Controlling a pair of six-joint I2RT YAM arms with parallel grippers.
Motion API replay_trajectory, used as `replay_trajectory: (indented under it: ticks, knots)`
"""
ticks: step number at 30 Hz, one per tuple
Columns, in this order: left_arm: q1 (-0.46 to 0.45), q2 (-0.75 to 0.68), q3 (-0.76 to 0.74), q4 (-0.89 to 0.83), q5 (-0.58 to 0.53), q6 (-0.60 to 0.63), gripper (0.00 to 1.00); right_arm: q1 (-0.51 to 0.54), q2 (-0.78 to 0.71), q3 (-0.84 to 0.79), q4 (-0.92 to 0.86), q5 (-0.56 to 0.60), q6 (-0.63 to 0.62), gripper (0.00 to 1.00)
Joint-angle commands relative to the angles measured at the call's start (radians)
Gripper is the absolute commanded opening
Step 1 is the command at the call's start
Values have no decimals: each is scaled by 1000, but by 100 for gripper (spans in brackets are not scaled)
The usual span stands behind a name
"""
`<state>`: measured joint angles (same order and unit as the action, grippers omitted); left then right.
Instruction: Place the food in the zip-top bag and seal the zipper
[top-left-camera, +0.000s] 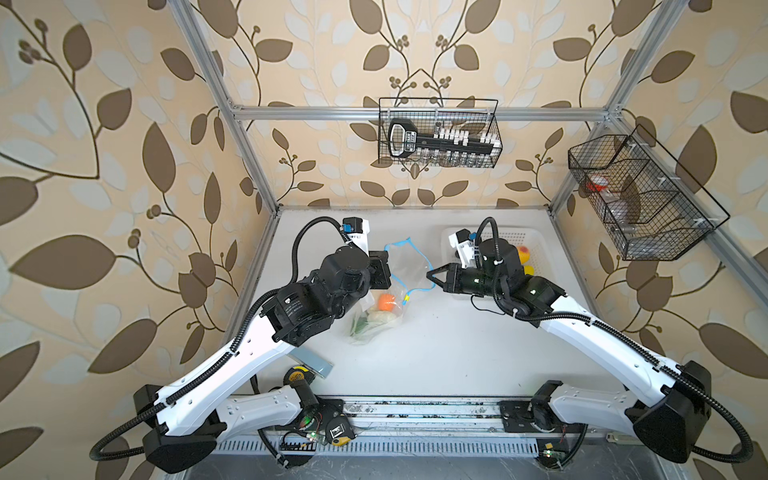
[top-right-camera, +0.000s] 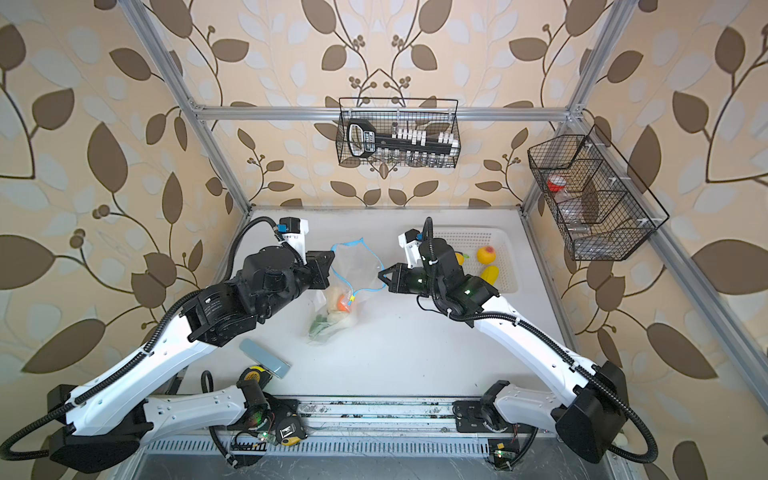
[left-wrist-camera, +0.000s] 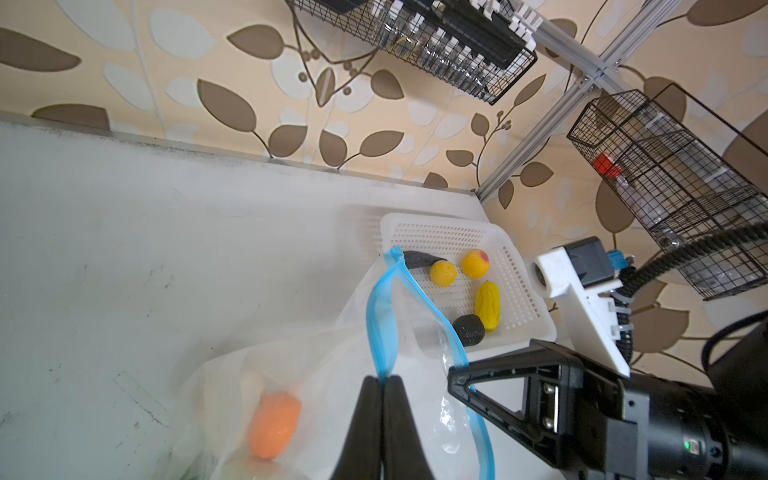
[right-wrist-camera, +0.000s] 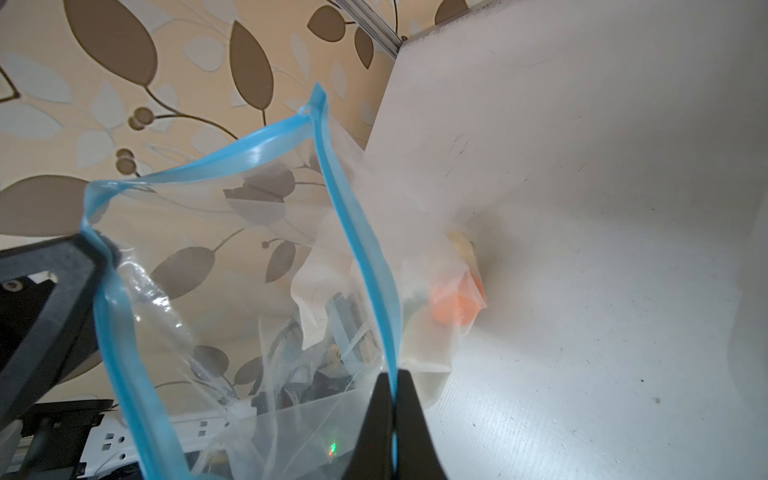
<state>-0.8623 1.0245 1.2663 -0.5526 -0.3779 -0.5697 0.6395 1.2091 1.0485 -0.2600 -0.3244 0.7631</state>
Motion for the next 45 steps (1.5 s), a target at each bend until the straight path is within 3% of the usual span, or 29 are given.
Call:
replay_trajectory:
  ticks: [1,15,45]
  knots:
    - [8,-24,19,36,-49,28,0,5,20,18,-2,25,-22,1]
    - [8,-5,-62,59,-11,-7,0,11,18,-102,40,22,5,4]
    - [8,119,-151,170,201,-111,0,-60,-3,-183,0,64,3,6]
